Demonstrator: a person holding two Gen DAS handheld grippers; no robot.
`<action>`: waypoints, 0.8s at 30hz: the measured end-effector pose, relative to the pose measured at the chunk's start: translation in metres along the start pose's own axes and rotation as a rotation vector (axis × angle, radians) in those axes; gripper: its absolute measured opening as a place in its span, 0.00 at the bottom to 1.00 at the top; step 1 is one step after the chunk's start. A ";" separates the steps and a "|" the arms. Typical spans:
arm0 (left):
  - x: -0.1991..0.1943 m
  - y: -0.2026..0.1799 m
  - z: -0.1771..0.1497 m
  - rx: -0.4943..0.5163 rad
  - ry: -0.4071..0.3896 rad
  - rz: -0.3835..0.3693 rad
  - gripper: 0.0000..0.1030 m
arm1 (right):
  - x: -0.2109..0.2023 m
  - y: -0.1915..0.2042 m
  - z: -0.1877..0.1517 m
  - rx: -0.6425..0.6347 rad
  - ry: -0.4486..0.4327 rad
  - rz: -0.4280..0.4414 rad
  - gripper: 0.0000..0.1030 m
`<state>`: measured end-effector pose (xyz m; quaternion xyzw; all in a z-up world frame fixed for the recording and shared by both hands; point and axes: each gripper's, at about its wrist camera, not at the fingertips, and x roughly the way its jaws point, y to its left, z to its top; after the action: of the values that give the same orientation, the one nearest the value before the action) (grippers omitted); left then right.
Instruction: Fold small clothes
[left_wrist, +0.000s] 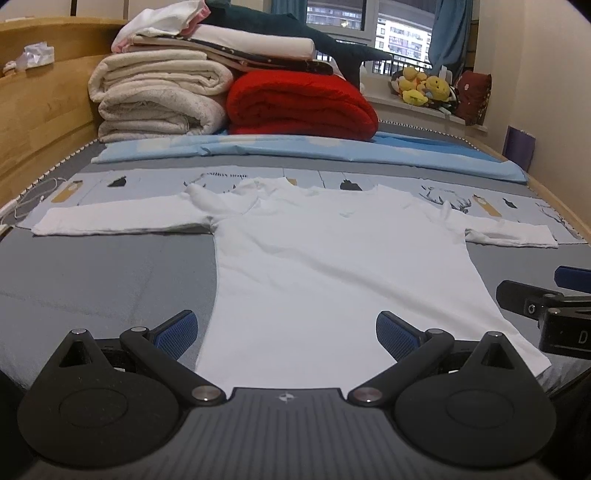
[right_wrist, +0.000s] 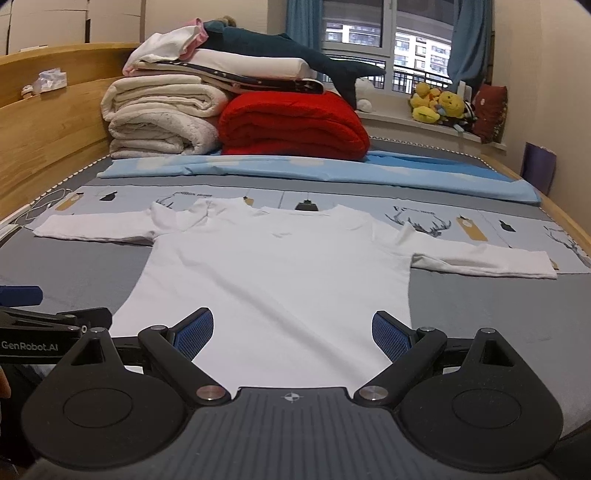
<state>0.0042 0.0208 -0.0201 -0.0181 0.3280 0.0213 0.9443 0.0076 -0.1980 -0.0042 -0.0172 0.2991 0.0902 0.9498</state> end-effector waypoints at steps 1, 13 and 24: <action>-0.001 0.000 0.001 0.003 -0.002 -0.004 1.00 | 0.000 0.001 0.000 -0.002 -0.002 0.003 0.91; -0.005 -0.004 0.003 0.030 -0.023 -0.035 1.00 | 0.004 0.000 -0.003 0.024 0.006 -0.002 0.91; 0.000 -0.004 0.004 0.047 0.000 -0.040 1.00 | 0.004 0.001 -0.003 0.007 0.008 0.006 0.91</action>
<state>0.0064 0.0168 -0.0171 -0.0027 0.3281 -0.0052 0.9446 0.0087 -0.1969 -0.0087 -0.0134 0.3032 0.0921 0.9484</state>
